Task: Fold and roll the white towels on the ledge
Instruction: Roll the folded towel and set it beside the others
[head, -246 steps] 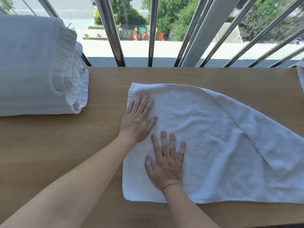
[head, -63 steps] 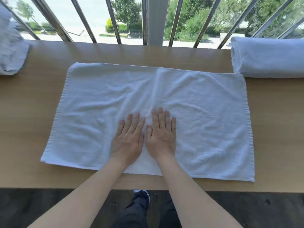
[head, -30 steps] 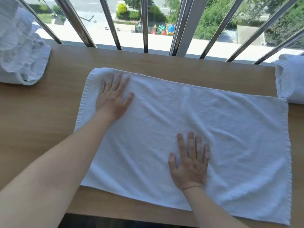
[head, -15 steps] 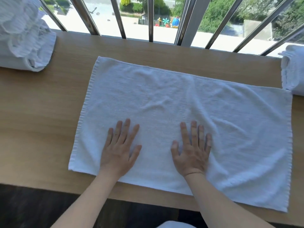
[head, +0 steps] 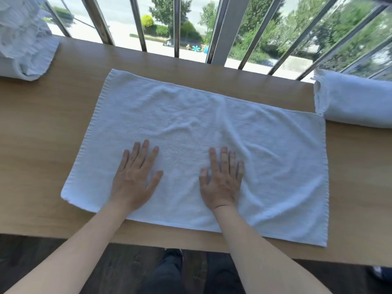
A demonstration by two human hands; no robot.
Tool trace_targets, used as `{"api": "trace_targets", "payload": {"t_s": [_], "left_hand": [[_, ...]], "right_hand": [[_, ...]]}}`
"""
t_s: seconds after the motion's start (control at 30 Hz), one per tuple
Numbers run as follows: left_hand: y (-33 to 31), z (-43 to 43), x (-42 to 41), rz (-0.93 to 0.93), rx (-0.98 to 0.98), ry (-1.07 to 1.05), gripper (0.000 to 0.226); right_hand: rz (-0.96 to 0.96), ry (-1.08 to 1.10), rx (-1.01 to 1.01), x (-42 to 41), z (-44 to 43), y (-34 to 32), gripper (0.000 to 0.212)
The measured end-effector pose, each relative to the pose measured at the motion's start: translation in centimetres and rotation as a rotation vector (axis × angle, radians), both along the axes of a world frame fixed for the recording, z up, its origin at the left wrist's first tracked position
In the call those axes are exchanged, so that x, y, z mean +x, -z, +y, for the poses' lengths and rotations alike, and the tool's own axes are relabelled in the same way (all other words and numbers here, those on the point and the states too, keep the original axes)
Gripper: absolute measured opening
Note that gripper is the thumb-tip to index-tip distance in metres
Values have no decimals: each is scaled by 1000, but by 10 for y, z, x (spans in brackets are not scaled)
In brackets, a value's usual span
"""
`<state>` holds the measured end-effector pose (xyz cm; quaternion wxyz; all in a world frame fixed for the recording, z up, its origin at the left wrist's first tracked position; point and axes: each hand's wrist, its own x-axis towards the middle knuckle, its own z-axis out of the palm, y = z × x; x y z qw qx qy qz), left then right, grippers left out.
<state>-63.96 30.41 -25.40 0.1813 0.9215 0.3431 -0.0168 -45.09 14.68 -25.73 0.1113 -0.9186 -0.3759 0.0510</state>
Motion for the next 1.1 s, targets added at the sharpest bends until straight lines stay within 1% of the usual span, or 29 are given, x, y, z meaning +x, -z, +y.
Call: {"api": "trace_targets", "payload": {"t_s": [0.07,0.17,0.2,0.23,0.27,0.33,0.43,0.47,0.57,0.6,0.63,0.7,0.73,0.8,0.9,1.03,1.1], "left_hand": [[-3,-23,34,-59,-34,73,72],[-7,-52,85,-107,-69,152,69],[-9,-59,100,-117,-76,178,67],[-9,-67,114,-124,-82,204,67],[-9,-74,126,-125,-84,234,66],[-7,-88,148,-114,-79,296,66],[-3,-104,166,-48,-13,357,66],[-2,-106,168,-23,17,358,66],[-5,-113,171,-57,26,280,64],[-7,-116,176,-88,13,250,63],[-8,-120,184,-128,4,229,62],[-10,-127,208,-189,4,221,61],[-9,-130,222,-184,3,229,63],[-6,-136,253,-108,11,244,69],[1,-144,300,-10,42,254,75],[2,-155,360,31,53,292,78],[4,-160,390,28,49,302,76]], "right_hand": [[67,-1,48,1,-1,-4,59],[322,96,325,6,-12,-12,52],[379,137,386,11,-20,-14,50],[375,161,396,17,-31,-15,50],[324,168,358,26,-43,-16,50],[221,157,179,49,-71,-14,52],[130,117,-120,82,-118,-7,58],[115,148,-170,92,-134,-4,59],[125,409,-204,123,-165,-4,61],[124,446,-205,129,-168,-5,61],[114,432,-192,134,-167,-6,62],[88,304,-137,141,-163,-8,62],[84,243,-121,145,-162,-9,61],[101,194,-116,158,-166,-8,61],[119,203,-84,174,-176,-7,61],[156,149,95,171,-185,-7,57],[165,206,208,172,-188,-7,49]]}}
